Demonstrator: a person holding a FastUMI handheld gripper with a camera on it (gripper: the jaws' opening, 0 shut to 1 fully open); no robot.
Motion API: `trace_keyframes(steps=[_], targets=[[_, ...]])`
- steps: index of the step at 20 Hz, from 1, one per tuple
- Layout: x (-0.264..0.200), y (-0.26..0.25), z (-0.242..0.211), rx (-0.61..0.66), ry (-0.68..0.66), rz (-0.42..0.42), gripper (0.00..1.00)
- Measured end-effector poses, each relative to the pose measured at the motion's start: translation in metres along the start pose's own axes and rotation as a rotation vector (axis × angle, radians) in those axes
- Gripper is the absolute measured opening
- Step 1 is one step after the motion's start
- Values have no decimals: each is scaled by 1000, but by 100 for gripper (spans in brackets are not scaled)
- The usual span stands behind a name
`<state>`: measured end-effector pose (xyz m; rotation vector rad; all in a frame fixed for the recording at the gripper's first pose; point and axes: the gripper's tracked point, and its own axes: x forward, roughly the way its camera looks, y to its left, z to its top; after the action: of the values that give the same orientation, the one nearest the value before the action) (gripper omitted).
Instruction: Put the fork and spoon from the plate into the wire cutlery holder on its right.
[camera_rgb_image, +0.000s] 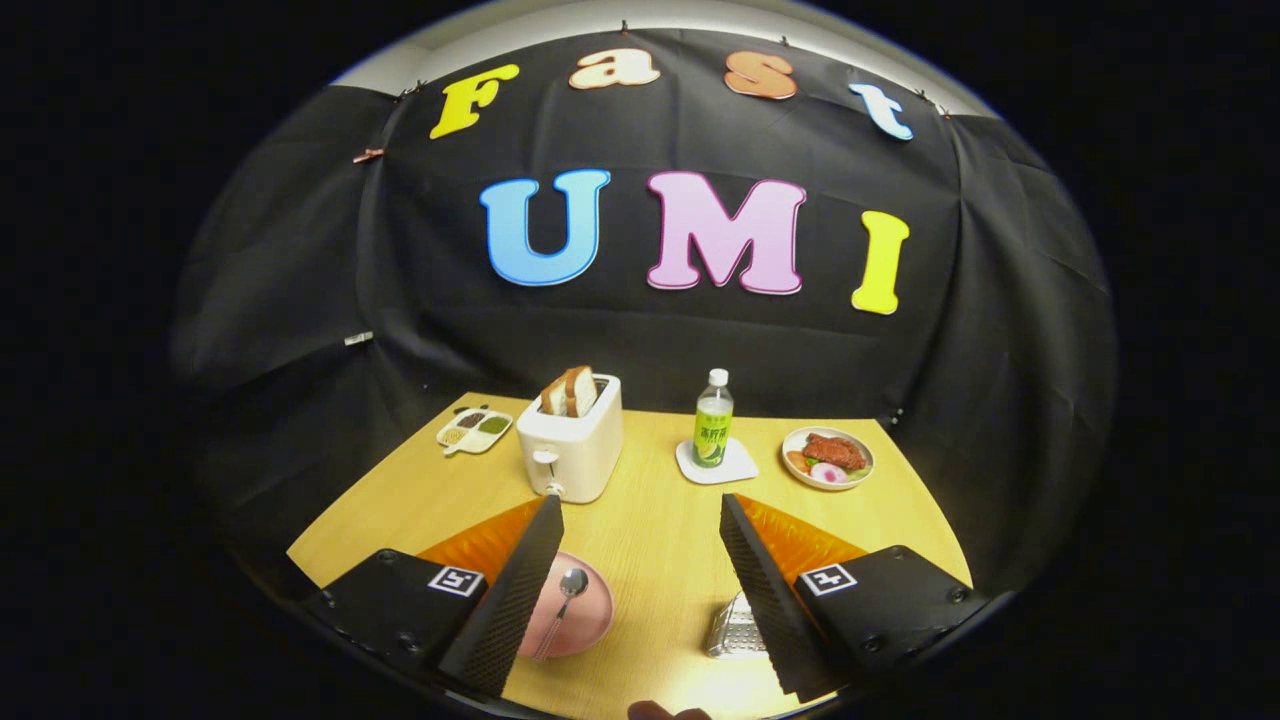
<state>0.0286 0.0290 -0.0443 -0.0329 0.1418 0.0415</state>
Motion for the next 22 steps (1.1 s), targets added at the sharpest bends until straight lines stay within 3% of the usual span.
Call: trace_keyframes(steps=[12,17,22], targets=[[52,83,-135,-20,414,166,100],[75,92,-188,-16,555,151,99],[79,93,-230,-5,692,134,81]])
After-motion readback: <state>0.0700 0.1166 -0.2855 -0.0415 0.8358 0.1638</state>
